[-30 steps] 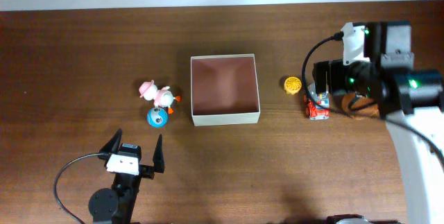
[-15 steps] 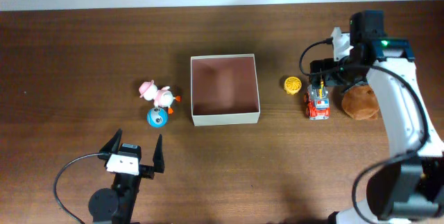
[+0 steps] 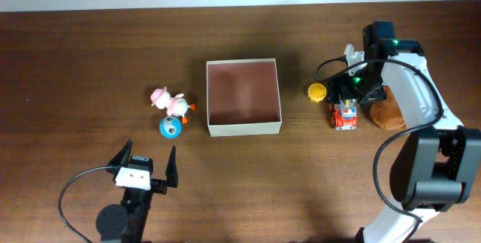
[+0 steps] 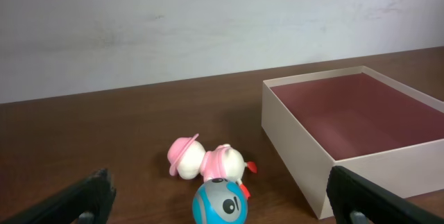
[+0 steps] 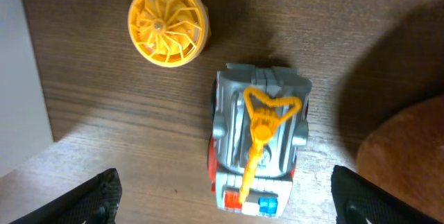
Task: Pack container
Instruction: 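Move the right gripper over the red fire truck toy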
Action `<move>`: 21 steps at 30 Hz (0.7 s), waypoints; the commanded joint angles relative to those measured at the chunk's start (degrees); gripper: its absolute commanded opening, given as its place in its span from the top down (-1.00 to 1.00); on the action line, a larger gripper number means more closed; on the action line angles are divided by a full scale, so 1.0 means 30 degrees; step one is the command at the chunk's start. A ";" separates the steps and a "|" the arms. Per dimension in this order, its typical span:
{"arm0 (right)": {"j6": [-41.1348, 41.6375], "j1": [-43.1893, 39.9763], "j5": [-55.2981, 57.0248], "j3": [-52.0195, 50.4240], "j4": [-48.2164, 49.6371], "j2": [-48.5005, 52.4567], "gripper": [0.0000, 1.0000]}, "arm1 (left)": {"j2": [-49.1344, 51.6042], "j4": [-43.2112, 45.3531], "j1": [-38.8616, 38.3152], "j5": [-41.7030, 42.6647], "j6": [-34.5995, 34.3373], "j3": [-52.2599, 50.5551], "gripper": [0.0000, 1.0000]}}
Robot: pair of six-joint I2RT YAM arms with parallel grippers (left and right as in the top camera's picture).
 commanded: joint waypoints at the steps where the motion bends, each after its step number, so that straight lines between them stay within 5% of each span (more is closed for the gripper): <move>1: -0.0124 -0.0153 -0.0255 -0.0437 0.0182 0.0517 -0.75 | -0.0153 0.0036 0.0044 -0.0007 0.0299 -0.0146 -0.99; 21: 0.1260 -0.0816 -0.0255 -0.4962 0.5705 0.0882 -0.64 | -0.0153 0.0036 0.0044 -0.0007 0.0299 -0.0146 -0.99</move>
